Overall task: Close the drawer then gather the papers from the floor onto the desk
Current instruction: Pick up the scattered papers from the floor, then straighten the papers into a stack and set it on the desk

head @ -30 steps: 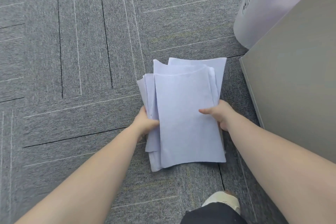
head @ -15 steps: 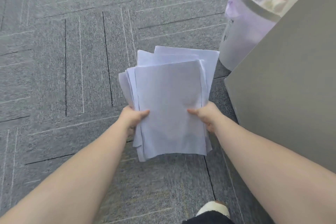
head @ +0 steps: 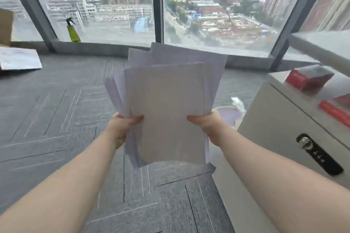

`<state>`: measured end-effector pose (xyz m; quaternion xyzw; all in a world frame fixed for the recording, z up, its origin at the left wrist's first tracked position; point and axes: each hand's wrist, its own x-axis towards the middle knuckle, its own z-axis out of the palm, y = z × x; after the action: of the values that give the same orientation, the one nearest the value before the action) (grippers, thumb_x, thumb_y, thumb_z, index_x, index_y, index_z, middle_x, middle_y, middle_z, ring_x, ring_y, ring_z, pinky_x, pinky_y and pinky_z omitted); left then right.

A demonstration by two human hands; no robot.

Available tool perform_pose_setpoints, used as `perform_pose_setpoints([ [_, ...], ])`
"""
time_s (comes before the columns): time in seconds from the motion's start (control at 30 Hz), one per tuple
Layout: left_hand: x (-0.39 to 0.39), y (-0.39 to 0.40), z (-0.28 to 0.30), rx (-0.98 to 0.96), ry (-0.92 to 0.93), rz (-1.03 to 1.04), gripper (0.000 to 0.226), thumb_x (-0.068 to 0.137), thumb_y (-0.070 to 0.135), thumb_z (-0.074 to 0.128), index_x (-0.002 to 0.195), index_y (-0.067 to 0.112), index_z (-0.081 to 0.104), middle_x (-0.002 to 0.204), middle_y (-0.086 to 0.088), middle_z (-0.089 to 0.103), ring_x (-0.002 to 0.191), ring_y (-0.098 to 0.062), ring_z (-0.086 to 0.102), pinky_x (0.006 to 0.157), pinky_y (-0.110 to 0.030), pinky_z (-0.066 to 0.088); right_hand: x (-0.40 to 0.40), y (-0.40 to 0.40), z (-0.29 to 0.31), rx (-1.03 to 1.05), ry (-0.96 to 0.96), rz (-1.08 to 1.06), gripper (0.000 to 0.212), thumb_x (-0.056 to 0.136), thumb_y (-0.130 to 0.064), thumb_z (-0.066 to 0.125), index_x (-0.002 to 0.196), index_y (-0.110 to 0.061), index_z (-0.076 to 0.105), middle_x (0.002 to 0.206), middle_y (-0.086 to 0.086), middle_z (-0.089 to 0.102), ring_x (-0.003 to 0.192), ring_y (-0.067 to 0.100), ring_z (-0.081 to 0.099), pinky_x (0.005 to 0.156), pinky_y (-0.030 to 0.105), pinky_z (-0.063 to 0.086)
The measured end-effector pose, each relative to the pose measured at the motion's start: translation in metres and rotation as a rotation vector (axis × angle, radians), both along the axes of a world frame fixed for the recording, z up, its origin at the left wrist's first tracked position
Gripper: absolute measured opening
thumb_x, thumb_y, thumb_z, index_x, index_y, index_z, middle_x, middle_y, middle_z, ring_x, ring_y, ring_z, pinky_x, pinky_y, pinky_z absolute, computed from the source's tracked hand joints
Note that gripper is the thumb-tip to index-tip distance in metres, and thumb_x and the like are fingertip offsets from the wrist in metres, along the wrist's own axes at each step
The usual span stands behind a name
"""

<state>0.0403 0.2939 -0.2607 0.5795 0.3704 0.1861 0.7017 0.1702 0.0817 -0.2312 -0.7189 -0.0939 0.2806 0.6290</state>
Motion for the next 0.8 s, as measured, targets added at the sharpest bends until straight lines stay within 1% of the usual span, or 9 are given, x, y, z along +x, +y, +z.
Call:
perform_pose_setpoints([
  [0.1, 0.001, 0.001, 0.078, 0.049, -0.122, -0.023, 0.015, 0.071, -0.002, 0.074, 0.083, 0.006, 0.068, 0.071, -0.004, 0.073, 0.055, -0.014, 0.071, 0.053, -0.025, 0.058, -0.001, -0.002, 0.076, 0.071, -0.078, -0.022, 0.015, 0.077, 0.0, 0.074, 0.087, -0.009, 0.068, 0.076, 0.0, 0.067, 0.06, 0.012, 0.064, 0.064, 0.027, 0.055],
  [0.13, 0.001, -0.002, 0.104, 0.06, -0.156, -0.046, 0.016, 0.072, -0.001, 0.074, 0.084, 0.006, 0.068, 0.069, -0.002, 0.074, 0.057, -0.015, 0.071, 0.056, -0.027, 0.059, -0.002, -0.005, 0.102, 0.091, -0.109, -0.039, 0.014, 0.076, 0.001, 0.074, 0.082, -0.011, 0.068, 0.076, 0.001, 0.067, 0.057, 0.011, 0.065, 0.061, 0.026, 0.056],
  [0.23, -0.001, -0.019, 0.176, 0.114, -0.24, -0.109, 0.028, 0.07, 0.003, 0.077, 0.097, 0.006, 0.067, 0.084, -0.007, 0.074, 0.075, -0.024, 0.07, 0.076, -0.036, 0.056, -0.01, -0.028, 0.173, 0.158, -0.175, -0.086, 0.016, 0.074, 0.003, 0.074, 0.08, -0.01, 0.068, 0.077, 0.004, 0.068, 0.064, 0.019, 0.065, 0.07, 0.031, 0.057],
  [0.37, -0.007, -0.058, 0.251, 0.188, -0.381, -0.17, 0.016, 0.072, 0.0, 0.074, 0.087, 0.004, 0.07, 0.07, -0.001, 0.076, 0.067, -0.02, 0.07, 0.073, -0.032, 0.057, -0.019, -0.069, 0.247, 0.179, -0.27, -0.14, 0.014, 0.07, -0.003, 0.079, 0.081, -0.007, 0.072, 0.064, 0.002, 0.073, 0.066, 0.023, 0.067, 0.076, 0.038, 0.059],
  [0.43, -0.008, -0.079, 0.279, 0.181, -0.433, -0.186, 0.027, 0.071, 0.0, 0.074, 0.098, -0.002, 0.069, 0.085, -0.009, 0.074, 0.079, -0.028, 0.069, 0.077, -0.035, 0.057, -0.026, -0.091, 0.277, 0.19, -0.319, -0.148, 0.012, 0.068, -0.003, 0.08, 0.075, -0.011, 0.072, 0.079, 0.01, 0.072, 0.081, 0.027, 0.065, 0.09, 0.048, 0.054],
  [0.5, -0.009, -0.109, 0.309, 0.172, -0.487, -0.202, 0.036, 0.071, 0.0, 0.075, 0.106, -0.002, 0.067, 0.092, -0.011, 0.073, 0.08, -0.027, 0.071, 0.077, -0.036, 0.058, -0.036, -0.124, 0.31, 0.237, -0.368, -0.16, 0.014, 0.07, 0.0, 0.078, 0.075, -0.011, 0.071, 0.083, 0.01, 0.071, 0.084, 0.029, 0.065, 0.092, 0.047, 0.054],
  [0.57, -0.006, -0.145, 0.334, 0.159, -0.537, -0.234, 0.029, 0.073, 0.0, 0.074, 0.102, 0.0, 0.067, 0.084, -0.007, 0.074, 0.072, -0.023, 0.072, 0.075, -0.037, 0.06, -0.043, -0.163, 0.337, 0.277, -0.426, -0.188, 0.016, 0.072, 0.003, 0.076, 0.077, -0.011, 0.07, 0.081, 0.007, 0.069, 0.076, 0.028, 0.066, 0.087, 0.041, 0.056],
  [0.7, 0.01, -0.223, 0.369, 0.165, -0.619, -0.316, 0.027, 0.073, 0.001, 0.074, 0.099, 0.006, 0.069, 0.089, -0.006, 0.073, 0.078, -0.024, 0.069, 0.08, -0.037, 0.057, -0.049, -0.248, 0.376, 0.328, -0.502, -0.245, 0.02, 0.074, 0.005, 0.074, 0.091, -0.004, 0.071, 0.087, 0.009, 0.07, 0.076, 0.026, 0.066, 0.081, 0.037, 0.056],
  [0.8, 0.03, -0.284, 0.385, 0.156, -0.658, -0.417, 0.013, 0.073, 0.0, 0.073, 0.082, 0.009, 0.071, 0.07, 0.001, 0.076, 0.064, -0.017, 0.073, 0.077, -0.035, 0.058, -0.05, -0.321, 0.391, 0.327, -0.53, -0.347, 0.023, 0.072, -0.001, 0.077, 0.094, -0.002, 0.072, 0.094, 0.014, 0.072, 0.081, 0.028, 0.069, 0.082, 0.039, 0.056],
])
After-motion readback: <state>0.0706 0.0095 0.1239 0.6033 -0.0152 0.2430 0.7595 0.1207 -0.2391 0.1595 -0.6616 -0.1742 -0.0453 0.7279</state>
